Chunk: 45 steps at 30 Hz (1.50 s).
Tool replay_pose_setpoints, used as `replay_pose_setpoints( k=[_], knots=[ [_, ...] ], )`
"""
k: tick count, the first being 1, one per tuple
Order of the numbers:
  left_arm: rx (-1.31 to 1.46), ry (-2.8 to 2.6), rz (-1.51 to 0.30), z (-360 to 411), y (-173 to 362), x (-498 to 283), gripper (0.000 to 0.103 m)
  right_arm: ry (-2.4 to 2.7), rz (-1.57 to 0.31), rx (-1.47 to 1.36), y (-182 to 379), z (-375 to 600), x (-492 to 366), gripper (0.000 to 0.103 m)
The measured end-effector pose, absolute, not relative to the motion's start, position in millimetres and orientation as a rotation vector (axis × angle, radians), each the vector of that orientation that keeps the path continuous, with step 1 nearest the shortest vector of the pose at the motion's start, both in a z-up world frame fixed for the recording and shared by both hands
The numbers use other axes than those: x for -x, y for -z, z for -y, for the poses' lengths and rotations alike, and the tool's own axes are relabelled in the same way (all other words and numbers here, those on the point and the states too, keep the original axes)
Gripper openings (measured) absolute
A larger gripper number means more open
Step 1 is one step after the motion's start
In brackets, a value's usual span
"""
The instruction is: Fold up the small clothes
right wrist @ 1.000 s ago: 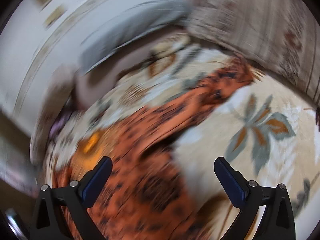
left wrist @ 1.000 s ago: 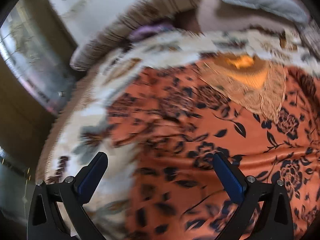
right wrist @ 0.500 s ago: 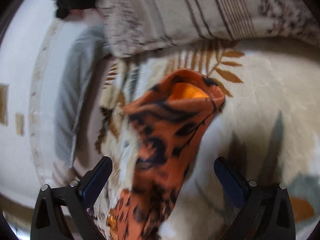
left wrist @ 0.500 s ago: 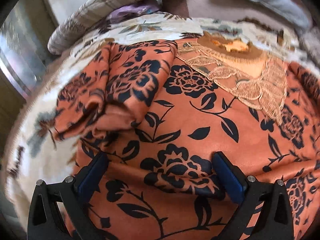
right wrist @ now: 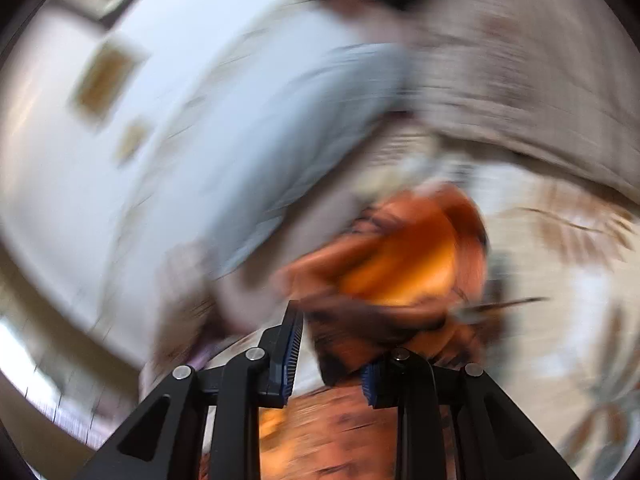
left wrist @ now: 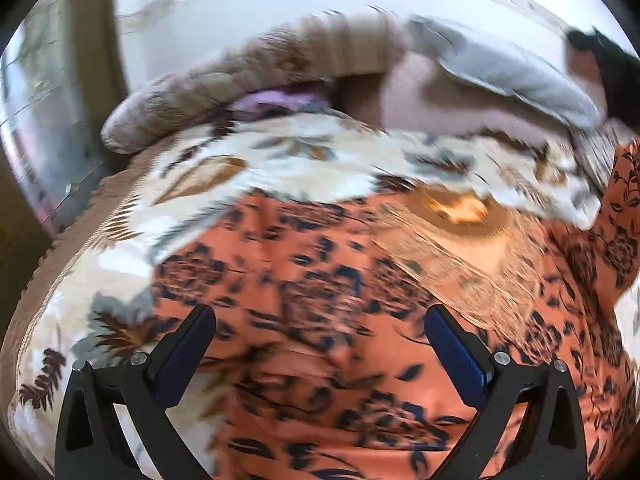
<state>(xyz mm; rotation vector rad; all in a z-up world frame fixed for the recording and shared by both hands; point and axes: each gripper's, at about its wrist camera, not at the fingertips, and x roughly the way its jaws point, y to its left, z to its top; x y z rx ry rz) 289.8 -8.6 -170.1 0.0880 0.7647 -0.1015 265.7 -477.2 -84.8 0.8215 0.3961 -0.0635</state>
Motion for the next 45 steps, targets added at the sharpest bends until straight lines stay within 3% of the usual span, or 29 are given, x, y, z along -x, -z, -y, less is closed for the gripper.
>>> replay_pose_setpoints(
  k=[5, 6, 7, 8, 14, 20, 23, 26, 28, 30, 32, 33, 36, 38, 42, 43, 44, 45],
  knots=[
    [-0.031, 0.001, -0.745, -30.7, 164.9, -293.5, 0.103, -0.188, -0.52, -0.778, 64.0, 368.7, -324.3, 0.032],
    [-0.031, -0.026, -0.724, -38.4, 163.7, -293.5, 0.103, -0.235, -0.566, -0.772, 68.0, 347.8, -336.9, 0.054],
    [-0.036, -0.061, -0.701, -46.1, 161.5, -293.4, 0.103, -0.295, -0.61, -0.772, 75.0, 325.6, -350.0, 0.092],
    [-0.034, -0.089, -0.692, -53.2, 159.9, -294.7, 0.103, -0.322, -0.619, -0.777, 79.8, 312.8, -352.8, 0.097],
    [0.03, -0.101, -0.658, -70.9, 156.3, -305.3, 0.103, -0.324, -0.645, -0.778, 103.8, 285.0, -333.4, 0.097],
    [-0.016, 0.062, -0.584, -33.8, 154.5, -304.8, 0.103, -0.076, -0.736, -0.7, 139.8, 349.3, -287.7, 0.095],
    [-0.034, 0.173, -0.571, -15.1, 152.3, -305.4, 0.103, -0.021, -0.808, -0.794, 184.3, 388.5, -267.2, 0.077],
    [-0.052, 0.247, -0.584, 8.5, 153.3, -312.8, 0.102, 0.031, -0.846, -0.931, 219.5, 420.0, -256.2, 0.071],
    [-0.078, 0.279, -0.61, 31.3, 152.4, -324.5, 0.101, 0.018, -0.904, -1.042, 238.0, 437.3, -259.7, 0.061],
    [-0.094, 0.32, -0.654, 52.5, 155.6, -342.3, 0.087, 0.024, -0.927, -1.06, 245.3, 445.1, -261.8, 0.06],
    [-0.111, 0.349, -0.703, 67.5, 163.0, -356.9, 0.055, 0.046, -0.97, -1.052, 254.1, 449.4, -263.5, 0.06],
    [-0.115, 0.367, -0.743, 73.2, 168.9, -367.0, 0.051, 0.043, -0.979, -1.066, 260.1, 452.1, -263.3, 0.058],
    [-0.085, 0.392, -0.853, 85.6, 183.5, -398.3, 0.053, 0.013, -0.965, -1.095, 267.2, 458.6, -259.7, 0.058],
    [-0.075, 0.398, -0.91, 90.6, 191.7, -410.1, 0.068, -0.004, -0.966, -1.09, 266.2, 459.9, -256.3, 0.058],
    [-0.077, 0.431, -1.005, 101.5, 210.3, -426.3, 0.068, -0.038, -0.96, -1.083, 266.0, 462.3, -251.1, 0.058],
    [-0.088, 0.438, -1.03, 104.3, 215.6, -427.9, 0.064, -0.044, -0.957, -1.089, 267.0, 463.4, -250.2, 0.058],
    [-0.105, 0.433, -1.053, 107.0, 220.6, -429.1, 0.045, -0.047, -0.955, -1.098, 267.1, 462.8, -251.1, 0.058],
    [-0.11, 0.432, -1.078, 108.1, 226.3, -430.9, 0.034, -0.05, -0.954, -1.107, 268.0, 464.2, -251.0, 0.058]
  ],
)
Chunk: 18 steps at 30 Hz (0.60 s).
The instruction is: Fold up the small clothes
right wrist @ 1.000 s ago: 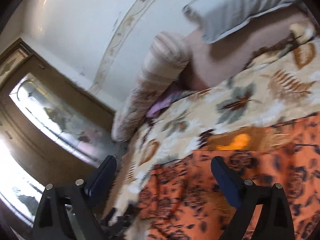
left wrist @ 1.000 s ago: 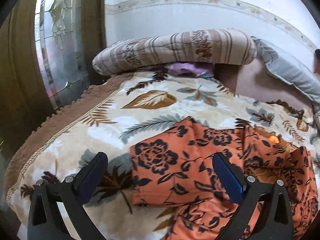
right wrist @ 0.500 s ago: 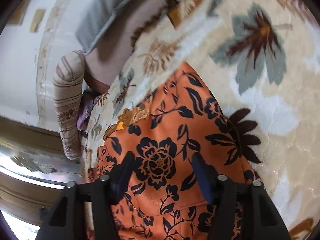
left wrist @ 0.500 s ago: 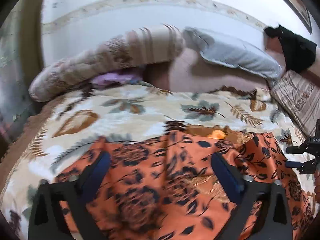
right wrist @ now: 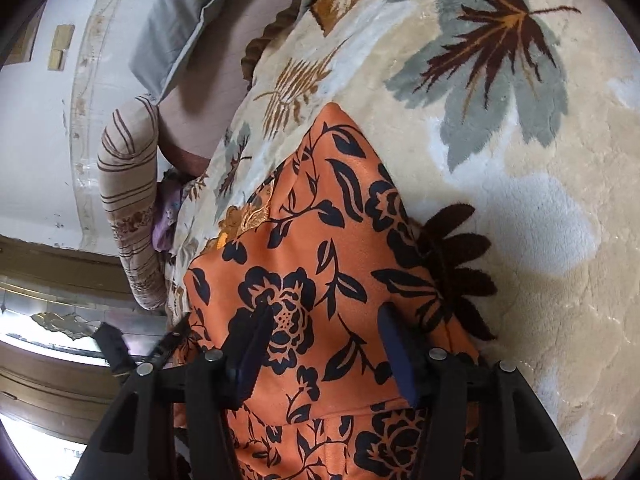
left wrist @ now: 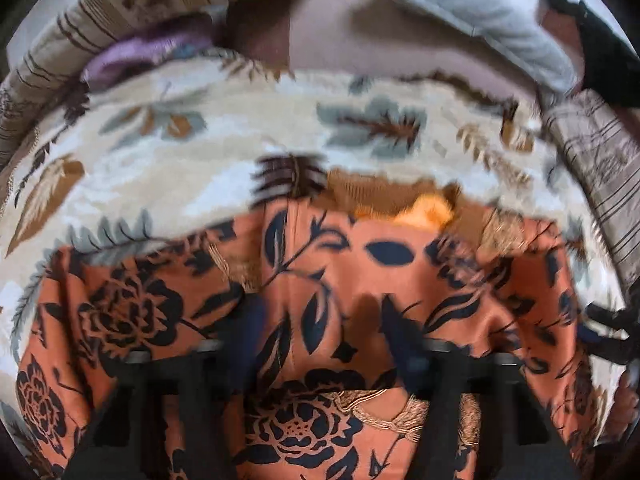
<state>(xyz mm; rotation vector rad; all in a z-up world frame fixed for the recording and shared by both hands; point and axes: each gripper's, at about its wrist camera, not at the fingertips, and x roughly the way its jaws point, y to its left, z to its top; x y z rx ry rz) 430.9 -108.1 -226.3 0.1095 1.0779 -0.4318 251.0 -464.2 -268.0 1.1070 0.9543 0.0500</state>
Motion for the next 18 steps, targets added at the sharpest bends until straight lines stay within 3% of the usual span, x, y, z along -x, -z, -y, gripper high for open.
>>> replay_pose_setpoints(
  k=[1, 2, 4, 15, 18],
  knots=[
    [-0.087, 0.441, -1.111, 107.8, 231.5, -433.1, 0.018, -0.051, -0.956, -1.107, 267.8, 462.6, -252.8, 0.058],
    [-0.063, 0.447, -1.123, 106.0, 232.8, -434.0, 0.011, -0.051, -0.958, -1.107, 267.9, 462.8, -253.4, 0.058],
    [-0.023, 0.458, -1.13, 104.5, 229.2, -434.0, 0.005, -0.049, -0.96, -1.104, 267.5, 462.1, -255.4, 0.058],
    [0.004, 0.465, -1.073, 74.2, 104.7, -390.3, 0.004, -0.032, -0.952, -1.106, 266.4, 461.0, -255.9, 0.058],
    [-0.021, 0.403, -1.098, 53.8, 97.3, -384.0, 0.004, -0.001, -0.953, -1.058, 261.5, 454.2, -256.7, 0.058]
  ],
)
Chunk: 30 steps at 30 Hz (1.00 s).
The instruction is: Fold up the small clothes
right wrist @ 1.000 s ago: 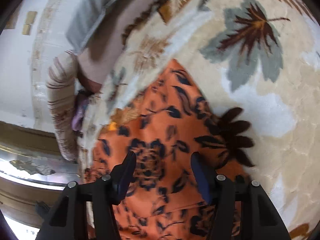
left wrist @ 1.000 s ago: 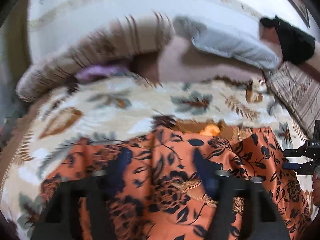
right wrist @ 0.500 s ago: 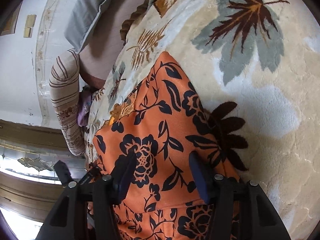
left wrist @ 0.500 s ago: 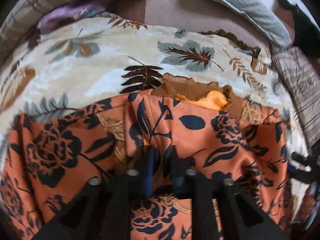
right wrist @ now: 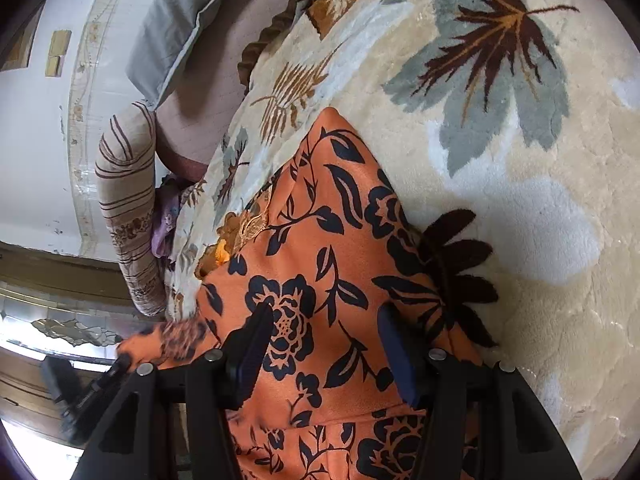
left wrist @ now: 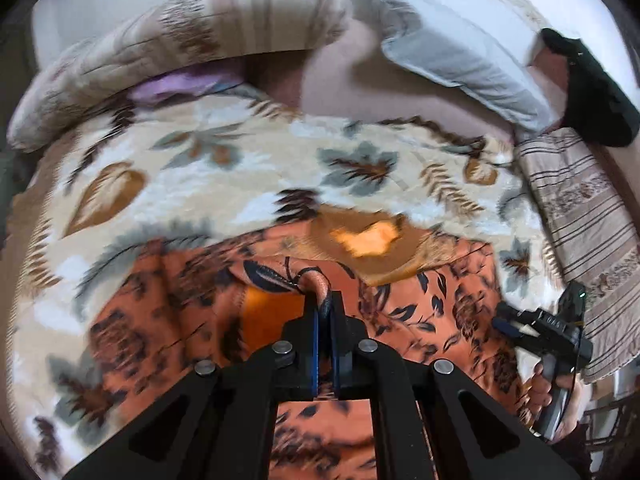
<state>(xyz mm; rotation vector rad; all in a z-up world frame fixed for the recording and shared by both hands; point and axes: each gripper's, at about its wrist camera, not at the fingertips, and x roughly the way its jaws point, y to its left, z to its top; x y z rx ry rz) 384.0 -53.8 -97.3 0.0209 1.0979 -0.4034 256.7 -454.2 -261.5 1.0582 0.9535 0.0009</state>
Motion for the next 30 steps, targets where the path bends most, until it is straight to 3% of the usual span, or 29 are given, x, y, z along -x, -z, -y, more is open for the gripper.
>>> replay_pose_setpoints(
  k=[9, 16, 18, 20, 22, 30],
  knots=[
    [-0.13, 0.182, -1.21, -1.7, 139.2, -348.6, 0.008, 0.088, -0.987, -0.803, 242.6, 425.2, -260.7, 0.06],
    [-0.122, 0.348, -1.111, 51.1, 134.5, -314.3, 0.008, 0.116, -0.883, -0.545, 191.7, 389.3, -243.6, 0.063],
    [-0.114, 0.403, -1.069, 73.0, 129.5, -304.2, 0.012, 0.15, -0.844, -0.482, 174.7, 385.0, -235.9, 0.064],
    [-0.106, 0.435, -1.029, 87.9, 124.9, -296.1, 0.033, 0.174, -0.812, -0.43, 161.0, 381.5, -230.7, 0.065],
    [-0.11, 0.439, -0.988, 102.0, 122.2, -292.9, 0.044, 0.214, -0.779, -0.366, 145.7, 378.9, -224.8, 0.066],
    [-0.115, 0.422, -0.945, 124.0, 127.4, -294.0, 0.044, 0.285, -0.706, -0.24, 109.7, 372.8, -208.4, 0.067]
  ],
)
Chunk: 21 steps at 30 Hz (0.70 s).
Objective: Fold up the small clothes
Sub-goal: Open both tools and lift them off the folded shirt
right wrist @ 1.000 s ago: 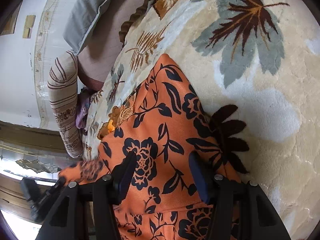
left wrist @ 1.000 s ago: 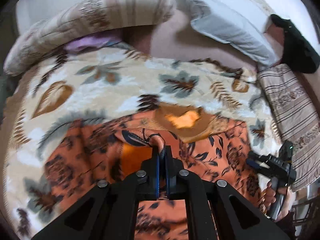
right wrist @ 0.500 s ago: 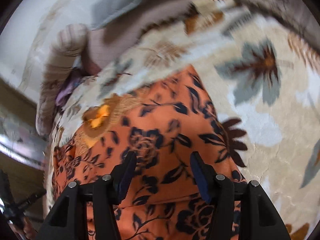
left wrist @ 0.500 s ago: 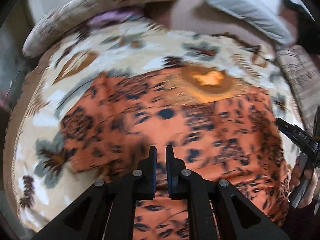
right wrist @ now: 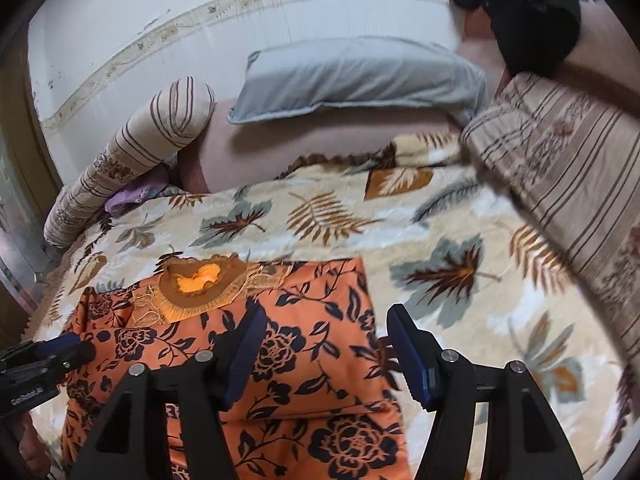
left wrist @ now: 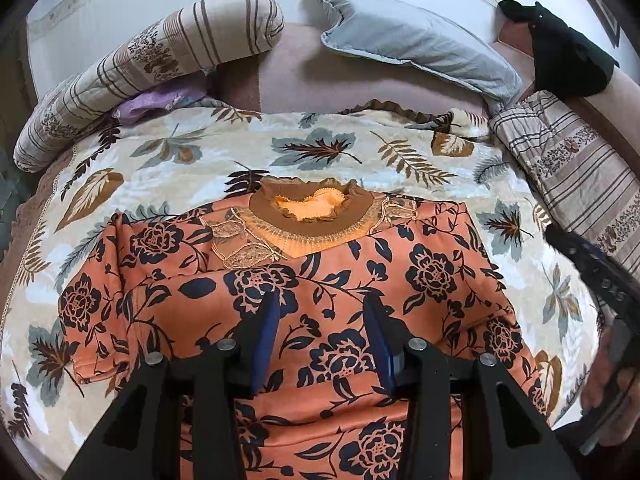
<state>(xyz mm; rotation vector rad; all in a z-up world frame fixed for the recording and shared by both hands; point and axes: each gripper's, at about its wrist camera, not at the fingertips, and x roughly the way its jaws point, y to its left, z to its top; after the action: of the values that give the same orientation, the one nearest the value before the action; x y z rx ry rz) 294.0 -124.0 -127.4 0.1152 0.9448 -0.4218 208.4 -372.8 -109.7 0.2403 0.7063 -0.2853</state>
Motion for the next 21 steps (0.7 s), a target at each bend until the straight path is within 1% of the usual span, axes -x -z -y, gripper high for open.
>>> replay_pose_setpoints(
  k=[13, 21],
  knots=[
    [-0.125, 0.393, -0.915, 122.9, 129.9, -290.4, 0.044, 0.282, -0.644, -0.168, 89.8, 354.9, -203.3, 0.067],
    [-0.096, 0.344, -0.9, 91.0, 126.0, -293.2, 0.044, 0.271, -0.629, -0.127, 81.3, 333.5, -207.6, 0.067]
  ],
)
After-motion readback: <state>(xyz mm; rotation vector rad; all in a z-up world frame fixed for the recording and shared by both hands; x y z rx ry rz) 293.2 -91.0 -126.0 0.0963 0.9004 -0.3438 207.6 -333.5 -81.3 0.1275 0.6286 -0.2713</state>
